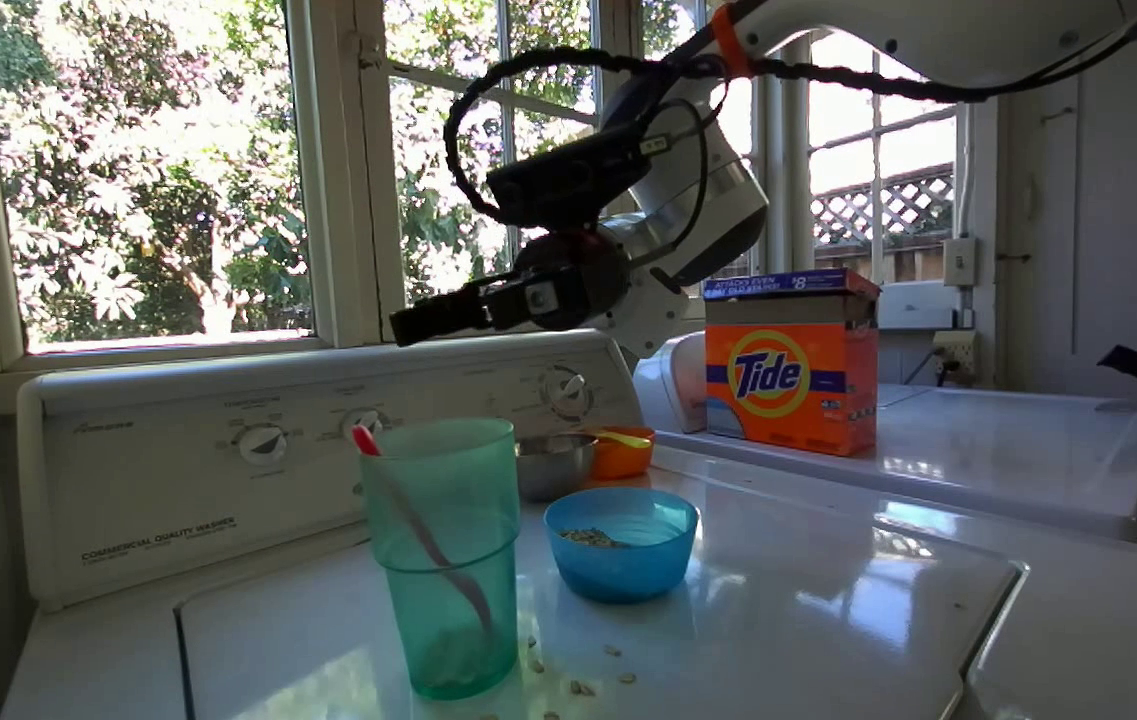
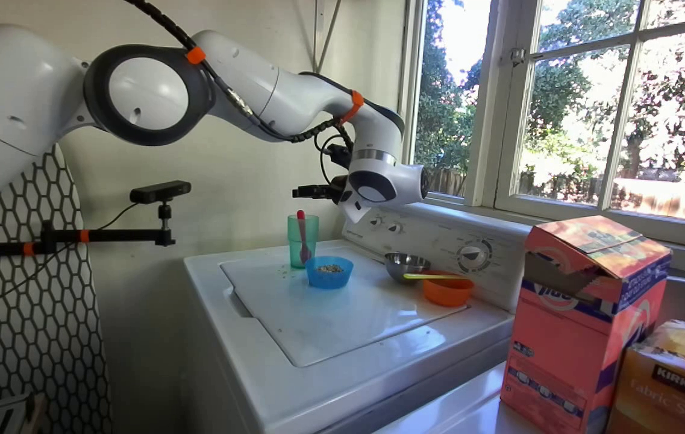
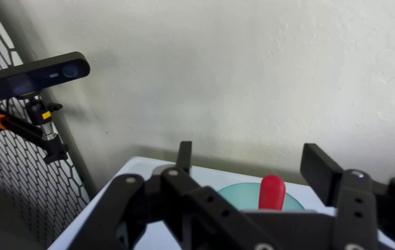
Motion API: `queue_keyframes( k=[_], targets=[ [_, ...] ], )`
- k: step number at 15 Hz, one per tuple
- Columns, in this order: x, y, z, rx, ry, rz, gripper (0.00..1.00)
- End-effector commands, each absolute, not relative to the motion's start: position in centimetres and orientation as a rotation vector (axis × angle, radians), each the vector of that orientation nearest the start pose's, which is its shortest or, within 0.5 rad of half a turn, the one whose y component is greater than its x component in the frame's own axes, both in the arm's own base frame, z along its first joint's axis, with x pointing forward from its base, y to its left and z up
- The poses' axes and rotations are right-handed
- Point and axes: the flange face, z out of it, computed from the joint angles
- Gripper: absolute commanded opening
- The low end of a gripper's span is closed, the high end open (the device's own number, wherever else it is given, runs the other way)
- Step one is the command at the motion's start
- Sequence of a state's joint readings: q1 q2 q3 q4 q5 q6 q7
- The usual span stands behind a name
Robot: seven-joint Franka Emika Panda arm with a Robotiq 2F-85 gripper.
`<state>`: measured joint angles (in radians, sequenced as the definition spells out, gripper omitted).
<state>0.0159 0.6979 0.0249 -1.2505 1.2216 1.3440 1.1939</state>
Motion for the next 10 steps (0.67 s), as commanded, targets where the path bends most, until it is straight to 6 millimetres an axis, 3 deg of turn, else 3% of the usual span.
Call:
queue_keyframes(
  k=[1, 5, 10],
  targets=[
    [67.7, 13.5, 43.0, -1.815, 1.024, 1.352, 1.00],
    [64.8, 15.0, 46.9, -2.021, 0.860, 1.336, 1.00],
    [62.9, 19.6, 50.1, -2.288, 0.777, 1.202, 1.00]
  ],
)
